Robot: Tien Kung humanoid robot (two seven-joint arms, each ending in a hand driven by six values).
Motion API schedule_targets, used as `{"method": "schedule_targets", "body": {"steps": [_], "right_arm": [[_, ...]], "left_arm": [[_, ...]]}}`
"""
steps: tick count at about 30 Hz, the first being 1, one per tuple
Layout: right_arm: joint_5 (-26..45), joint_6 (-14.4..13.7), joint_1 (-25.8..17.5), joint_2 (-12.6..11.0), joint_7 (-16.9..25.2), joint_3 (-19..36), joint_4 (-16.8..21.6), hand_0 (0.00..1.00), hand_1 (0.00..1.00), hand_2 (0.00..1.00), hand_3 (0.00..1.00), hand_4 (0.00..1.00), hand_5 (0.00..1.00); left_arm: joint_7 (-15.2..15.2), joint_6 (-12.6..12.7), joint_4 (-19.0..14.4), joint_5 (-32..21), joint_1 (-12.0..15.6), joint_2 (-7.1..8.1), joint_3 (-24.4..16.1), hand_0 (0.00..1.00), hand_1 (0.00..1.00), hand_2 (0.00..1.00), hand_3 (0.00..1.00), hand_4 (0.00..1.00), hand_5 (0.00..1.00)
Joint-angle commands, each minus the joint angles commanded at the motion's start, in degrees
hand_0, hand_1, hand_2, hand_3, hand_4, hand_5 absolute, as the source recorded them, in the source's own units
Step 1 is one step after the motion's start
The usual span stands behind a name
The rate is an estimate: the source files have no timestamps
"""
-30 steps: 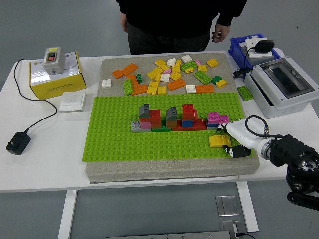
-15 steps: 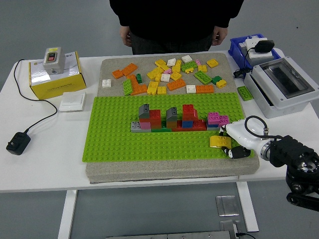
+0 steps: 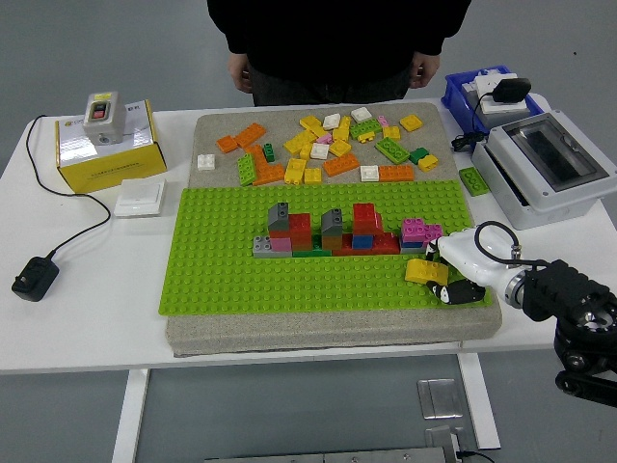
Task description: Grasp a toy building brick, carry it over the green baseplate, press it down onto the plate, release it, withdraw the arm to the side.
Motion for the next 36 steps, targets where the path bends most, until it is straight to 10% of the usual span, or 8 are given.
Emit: {"method": "schedule_targets", "body": {"steps": [36], "right_arm": [[2.16, -2.08, 5.61, 0.05, 3.39, -3.94, 5.11, 0.232, 0.260, 0.484, 0.512, 0.550, 0.308]], "left_arm": [[0.26, -0.05, 0.00, 0.61, -0.01, -0.06, -0.59, 0.685, 0.638, 0.600, 0.696, 0.137, 0.605]]}}
